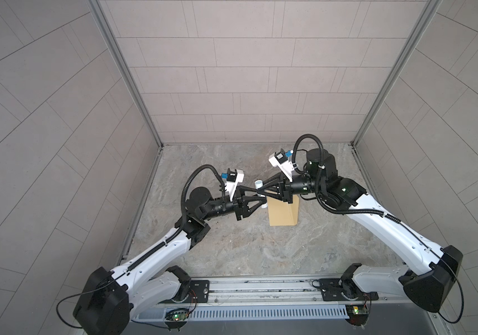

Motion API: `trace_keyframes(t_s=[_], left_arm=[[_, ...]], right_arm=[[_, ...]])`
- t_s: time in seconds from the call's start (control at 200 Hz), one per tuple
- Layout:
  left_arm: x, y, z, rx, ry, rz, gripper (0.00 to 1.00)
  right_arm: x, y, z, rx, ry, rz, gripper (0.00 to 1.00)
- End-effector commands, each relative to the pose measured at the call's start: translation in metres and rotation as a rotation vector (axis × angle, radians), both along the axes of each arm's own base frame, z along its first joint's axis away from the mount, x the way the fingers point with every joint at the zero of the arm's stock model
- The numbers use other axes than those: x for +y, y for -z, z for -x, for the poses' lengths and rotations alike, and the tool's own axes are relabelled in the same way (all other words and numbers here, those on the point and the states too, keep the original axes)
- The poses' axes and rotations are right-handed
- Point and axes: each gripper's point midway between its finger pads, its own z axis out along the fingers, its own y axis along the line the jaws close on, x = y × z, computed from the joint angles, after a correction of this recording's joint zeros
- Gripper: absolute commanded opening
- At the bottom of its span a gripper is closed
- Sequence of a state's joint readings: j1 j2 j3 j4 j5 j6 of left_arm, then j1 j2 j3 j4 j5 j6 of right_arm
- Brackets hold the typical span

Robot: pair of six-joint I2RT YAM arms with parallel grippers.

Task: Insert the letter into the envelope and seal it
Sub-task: 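Open the right gripper and draw it back while the left keeps the glue stick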

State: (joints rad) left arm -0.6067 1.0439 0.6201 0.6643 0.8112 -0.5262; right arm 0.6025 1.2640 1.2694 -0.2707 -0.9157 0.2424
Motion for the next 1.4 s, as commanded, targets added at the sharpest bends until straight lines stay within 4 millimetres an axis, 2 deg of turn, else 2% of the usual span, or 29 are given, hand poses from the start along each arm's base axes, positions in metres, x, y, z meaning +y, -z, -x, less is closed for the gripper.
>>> trace_keyframes(t_s=[0.0,0.1,0.255,0.41,0.58,0.765,0.926,1.021,1.146,1.396], left_arm=[[0.002,-0.012,0.000,-0.041,-0.002,0.032,0.40],[0.001,-0.011,-0.001,-0.037,-0.004,0.031,0.36],[0.000,-0.011,-0.005,-0.012,-0.012,0.033,0.17],[-0.001,-0.008,-0.014,0.030,-0.035,0.032,0.00],[0.005,-0.010,-0.030,0.058,-0.139,0.054,0.00],[0.029,-0.009,-0.067,0.206,-0.394,0.094,0.00],[0.042,-0.014,-0.082,0.344,-0.524,0.143,0.00],[0.049,-0.016,-0.087,0.405,-0.585,0.183,0.00],[0.054,-0.018,-0.091,0.489,-0.616,0.245,0.00],[0.051,-0.024,-0.090,0.554,-0.593,0.291,0.00]], right_arm=[[0.003,-0.007,0.004,-0.040,-0.023,-0.006,0.08],[0.003,-0.006,0.003,-0.041,-0.020,0.000,0.08],[0.003,-0.005,0.002,-0.046,-0.012,0.006,0.09],[-0.001,-0.006,-0.006,-0.078,0.041,0.024,0.21],[-0.020,-0.014,-0.022,-0.191,0.201,0.063,0.50],[-0.047,-0.018,-0.034,-0.300,0.380,0.078,0.60],[-0.056,-0.009,-0.043,-0.355,0.478,0.052,0.72],[-0.054,-0.003,-0.048,-0.415,0.533,0.035,0.71],[-0.044,0.003,-0.043,-0.558,0.558,0.016,0.69],[-0.018,0.014,-0.036,-0.731,0.567,0.025,0.67]])
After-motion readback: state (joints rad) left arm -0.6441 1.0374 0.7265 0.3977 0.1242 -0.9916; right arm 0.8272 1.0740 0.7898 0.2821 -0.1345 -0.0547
